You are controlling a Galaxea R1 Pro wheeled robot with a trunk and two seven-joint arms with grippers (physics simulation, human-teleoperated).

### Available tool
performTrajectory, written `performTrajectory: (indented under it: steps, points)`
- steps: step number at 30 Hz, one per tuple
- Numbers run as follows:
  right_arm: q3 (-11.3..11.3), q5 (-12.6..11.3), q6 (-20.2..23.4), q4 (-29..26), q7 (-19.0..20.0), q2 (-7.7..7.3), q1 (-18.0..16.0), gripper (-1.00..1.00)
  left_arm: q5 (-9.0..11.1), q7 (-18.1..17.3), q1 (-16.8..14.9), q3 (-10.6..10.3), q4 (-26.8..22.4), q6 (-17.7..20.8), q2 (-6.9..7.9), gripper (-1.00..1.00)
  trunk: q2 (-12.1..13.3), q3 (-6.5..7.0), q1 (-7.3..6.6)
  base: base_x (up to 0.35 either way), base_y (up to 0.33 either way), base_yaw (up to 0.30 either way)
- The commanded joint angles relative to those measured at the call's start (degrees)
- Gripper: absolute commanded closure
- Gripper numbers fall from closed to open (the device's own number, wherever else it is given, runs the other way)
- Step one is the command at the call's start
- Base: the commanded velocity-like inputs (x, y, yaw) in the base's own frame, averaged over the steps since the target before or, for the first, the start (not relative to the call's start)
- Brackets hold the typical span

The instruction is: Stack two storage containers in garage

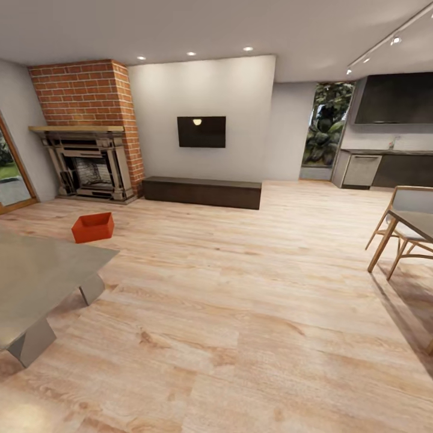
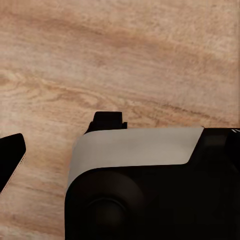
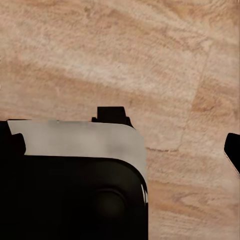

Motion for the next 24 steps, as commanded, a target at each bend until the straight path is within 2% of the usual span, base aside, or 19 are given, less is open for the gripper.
performTrajectory:
  steps: [1,24]
  points:
    - [0.48,-0.43,-0.09,-0.04,-0.24,0.0,-0.01,-1.0,0.32,0.2,-0.04,-0.38,0.06,-0.2,-0.02,-1.0,-0.02,-0.06,0.03,0.323,0.0,0.0]
    - [0.48,-0.38,-0.09,-0.04,-0.24,-0.22,-0.01,-1.0,0.32,0.2,-0.04,-0.38,0.01,-0.21,0.0,-1.0,-0.02,-0.06,0.03,0.323,0.0,0.0]
